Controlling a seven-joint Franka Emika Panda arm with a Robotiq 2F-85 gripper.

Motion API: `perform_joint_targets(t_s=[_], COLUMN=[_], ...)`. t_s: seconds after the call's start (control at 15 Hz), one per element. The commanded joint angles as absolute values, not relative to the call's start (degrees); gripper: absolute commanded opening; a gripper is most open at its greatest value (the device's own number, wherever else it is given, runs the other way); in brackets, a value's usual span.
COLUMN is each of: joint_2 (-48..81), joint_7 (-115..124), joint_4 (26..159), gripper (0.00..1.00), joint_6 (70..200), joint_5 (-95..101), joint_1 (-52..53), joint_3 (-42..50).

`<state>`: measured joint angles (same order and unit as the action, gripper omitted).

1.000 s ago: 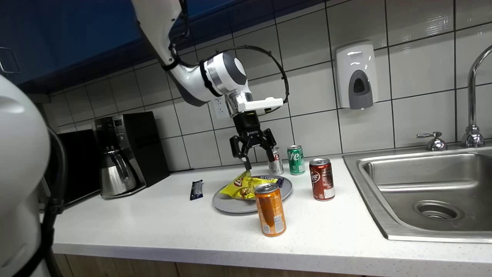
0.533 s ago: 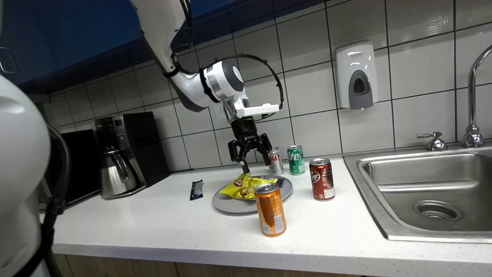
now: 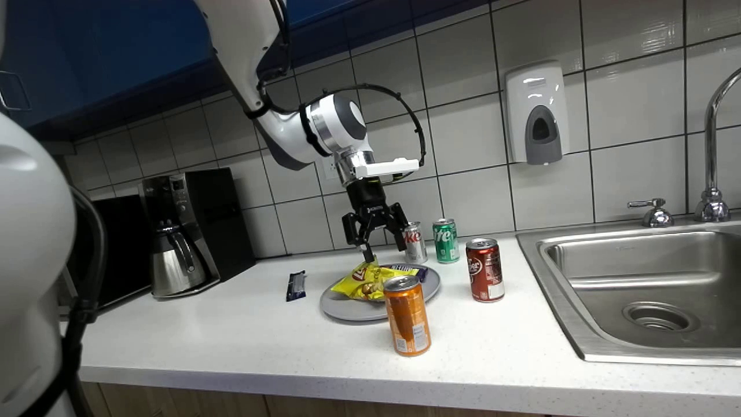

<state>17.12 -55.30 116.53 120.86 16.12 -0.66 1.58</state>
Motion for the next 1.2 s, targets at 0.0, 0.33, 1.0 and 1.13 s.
perform_joint_targets(t_s=[0.0, 0.33, 1.0, 1.13], joint_2=[17.13, 17.14, 16.93, 16.63], joint_7=[-55.1, -55.11, -55.2, -55.39], joint_4=[116.39, 116.39, 116.66, 117.05], gripper=[1.0, 1.0, 1.0, 1.0], joint_6=[120.63, 120.63, 120.94, 121.46], joint_5=[16.41, 16.41, 16.99, 17.71], joint_1=[-1.57, -1.57, -1.3, -0.9], joint_3=[0.59, 0.58, 0.45, 0.12])
